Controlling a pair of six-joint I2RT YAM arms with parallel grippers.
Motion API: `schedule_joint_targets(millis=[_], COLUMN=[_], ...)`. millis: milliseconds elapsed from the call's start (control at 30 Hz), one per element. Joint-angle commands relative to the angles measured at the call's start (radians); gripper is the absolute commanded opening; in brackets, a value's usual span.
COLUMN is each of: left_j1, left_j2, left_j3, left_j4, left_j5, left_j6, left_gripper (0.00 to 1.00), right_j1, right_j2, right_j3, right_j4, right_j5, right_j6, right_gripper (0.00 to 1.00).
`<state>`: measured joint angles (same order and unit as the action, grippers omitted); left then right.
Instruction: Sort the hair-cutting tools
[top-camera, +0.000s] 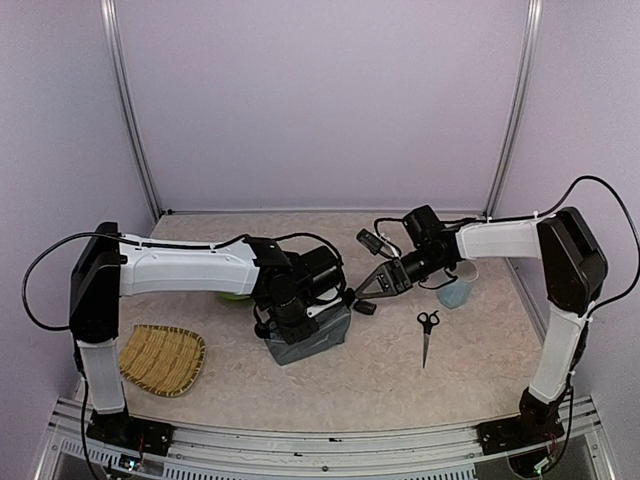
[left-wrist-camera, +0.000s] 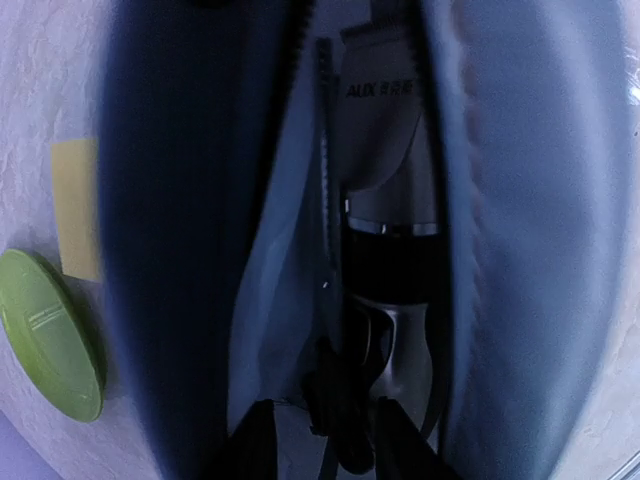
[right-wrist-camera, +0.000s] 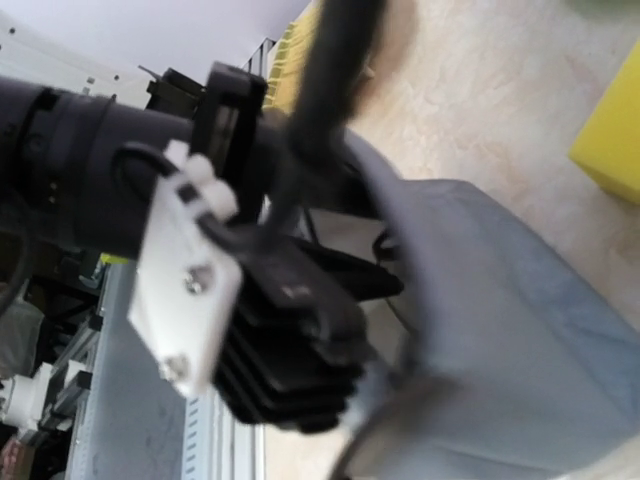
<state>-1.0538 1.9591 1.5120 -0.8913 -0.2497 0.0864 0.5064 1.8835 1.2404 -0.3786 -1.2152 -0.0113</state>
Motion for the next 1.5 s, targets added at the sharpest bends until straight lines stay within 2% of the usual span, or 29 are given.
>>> schedule_joint_targets(millis=[0, 133, 200, 400, 533, 700, 967, 1233, 1467], left_j1=[-0.014, -0.027, -0.027, -0.036, -0.038, -0.046, -0.081, -0.084, -0.084], left_j2=[-0.065, -0.164, -0.200, -0.306, -0.355, -0.359, -0.390, -0.457, -0.467], left_j3=[0.044, 0.047, 0.037, -0.038, -0.104, -0.144, -0.251, -0.377, -0.414], left_j4=[-0.004, 0.039, 0.074, 0.272, 0.449, 0.552, 0.659, 0.750, 0.778], left_j5=[-0.037, -0.004, 0.020, 0.048, 0.118, 0.192, 0.219, 0.252, 0.264], left_j6=[-0.035, -0.037, -0.041, -0.101, -0.147, -0.178, -0.210, -0.237, -0.238], left_gripper=[0.36, 0.43, 0.44, 0.44, 0.44, 0.45, 0.45, 0.45, 0.45], right_j1=[-0.037, -0.087, -0.098, -0.098, -0.095, -0.072, -0.021, -0.016, -0.017], right_j2=[-0.065, -0.137, -0.183, -0.337, -0.353, -0.287, -0.176, -0.072, -0.023], right_j3=[0.021, 0.046, 0.058, -0.059, -0.084, -0.040, -0.084, -0.066, -0.054], right_j4=[-0.073, -0.173, -0.250, -0.388, -0.466, -0.502, -0.414, -0.390, -0.388], right_j5=[0.030, 0.155, 0.254, 0.574, 0.726, 0.909, 1.208, 1.333, 1.358], right_j6=[-0.096, -0.238, -0.395, -0.838, -1.016, -1.087, -1.163, -1.150, -1.134], right_gripper=[0.20, 0.33, 0.36, 0.36, 0.32, 0.20, 0.21, 0.21, 0.24])
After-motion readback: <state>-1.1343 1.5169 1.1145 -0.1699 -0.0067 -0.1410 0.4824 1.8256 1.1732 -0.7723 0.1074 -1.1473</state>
